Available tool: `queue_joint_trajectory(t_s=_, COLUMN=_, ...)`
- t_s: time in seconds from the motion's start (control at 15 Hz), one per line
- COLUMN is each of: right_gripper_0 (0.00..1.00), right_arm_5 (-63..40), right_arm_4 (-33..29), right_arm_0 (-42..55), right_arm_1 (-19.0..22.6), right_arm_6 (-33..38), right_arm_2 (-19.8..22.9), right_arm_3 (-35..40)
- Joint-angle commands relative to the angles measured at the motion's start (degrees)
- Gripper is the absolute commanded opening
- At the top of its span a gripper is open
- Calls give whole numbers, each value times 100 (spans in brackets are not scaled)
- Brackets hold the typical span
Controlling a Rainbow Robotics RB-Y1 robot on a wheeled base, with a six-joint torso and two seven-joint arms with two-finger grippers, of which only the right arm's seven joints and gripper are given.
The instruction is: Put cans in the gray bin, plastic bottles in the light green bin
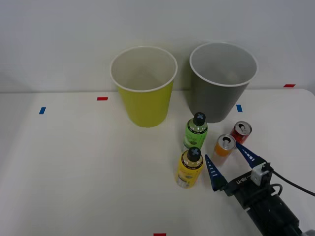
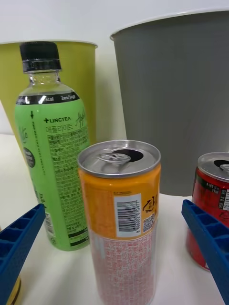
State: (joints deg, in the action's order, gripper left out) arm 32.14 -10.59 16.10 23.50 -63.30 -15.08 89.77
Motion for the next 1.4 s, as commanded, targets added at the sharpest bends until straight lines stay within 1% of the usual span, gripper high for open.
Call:
queue_joint_trajectory(t_s=0.07, right_gripper_0=100, right_arm_5=-147, right_arm_4=48, right_arm_0=-169, right_arm_1=-91, right_arm_6=-51, right_arm_2=14, right_arm_3=-109)
queue_joint_trajectory(t_s=0.47, right_gripper_0=100, right_arm_5=-323, right_arm_4=48, right_arm_0=-292, right_arm_1=-100, right_arm_6=-157, right_arm_2=58, right_arm_3=-100)
queue_joint_trajectory(t_s=1.4, right_gripper_0=100, right_arm_5=-393, right_arm_4=48, right_arm_0=-336, right_arm_1=41, right_arm_6=-218, right_arm_2=-56, right_arm_3=-100)
